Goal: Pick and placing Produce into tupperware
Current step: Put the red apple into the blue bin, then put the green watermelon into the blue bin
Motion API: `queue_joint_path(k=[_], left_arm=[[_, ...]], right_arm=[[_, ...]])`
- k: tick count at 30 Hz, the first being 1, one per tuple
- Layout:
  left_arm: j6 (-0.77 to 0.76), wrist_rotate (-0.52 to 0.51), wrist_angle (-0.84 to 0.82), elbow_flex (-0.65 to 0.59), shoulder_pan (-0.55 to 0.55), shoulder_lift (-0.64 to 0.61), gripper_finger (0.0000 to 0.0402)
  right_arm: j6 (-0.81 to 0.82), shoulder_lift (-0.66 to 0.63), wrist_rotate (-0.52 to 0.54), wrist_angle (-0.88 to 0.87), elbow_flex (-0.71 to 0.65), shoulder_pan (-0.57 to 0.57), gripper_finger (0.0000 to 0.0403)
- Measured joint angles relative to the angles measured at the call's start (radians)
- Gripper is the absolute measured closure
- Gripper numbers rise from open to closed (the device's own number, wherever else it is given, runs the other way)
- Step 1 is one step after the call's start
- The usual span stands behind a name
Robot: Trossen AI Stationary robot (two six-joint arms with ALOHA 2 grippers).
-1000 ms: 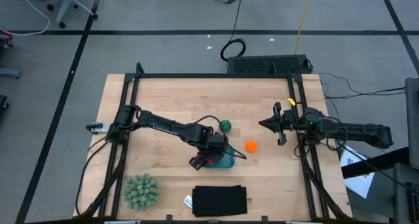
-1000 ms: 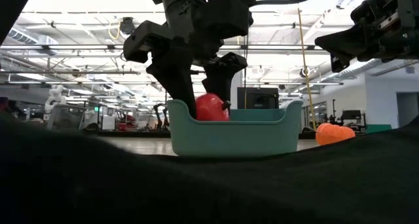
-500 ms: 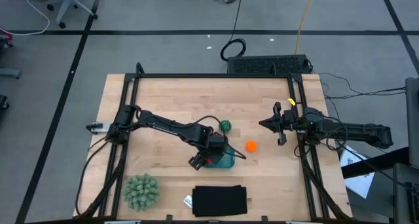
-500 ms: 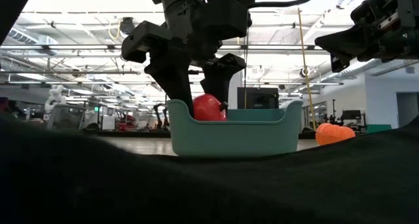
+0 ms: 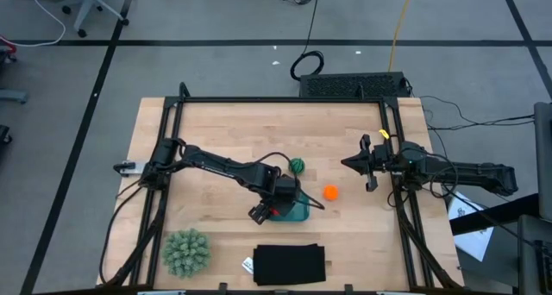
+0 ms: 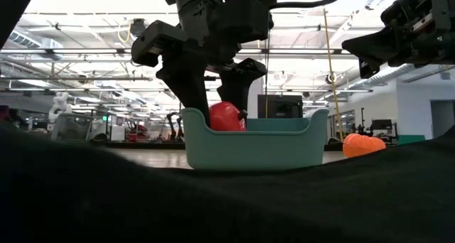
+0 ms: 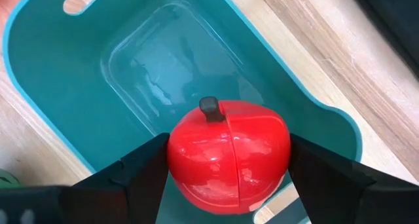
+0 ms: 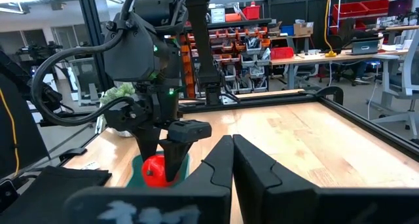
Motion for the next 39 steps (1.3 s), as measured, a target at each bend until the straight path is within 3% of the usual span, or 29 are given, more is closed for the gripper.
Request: queue_joint_path(k=[13,21,32,36,39], left_arm=[[-0.012,0.016,0.001,0.0,0.009,0.0,0.0087],[-0.006,0.014,0.006,0.0,0.009,0.0,0.0094],[-0.001,-0.066,-0.028,0.0,0.007,-0.056,0.0079],[-0.018,-0.045,-0.03,0.0,0.006,-0.123,0.0084],[-0.038,-0.026,-0.021,0.001,0.006,-0.153,0.011]], right_arm=[[0.0,0.0,0.0,0.0,0.0,0.0,0.0403],[0.0,0.0,0.0,0.0,0.0,0.0,0.0403],[0.0,0.0,0.0,-0.001,0.0,0.0,0.0403],[0.0,0.007,0.0,-0.01,0.0,0.0,0.0403],[0.0,0.014,0.0,-0.018,0.0,0.0,0.0403]])
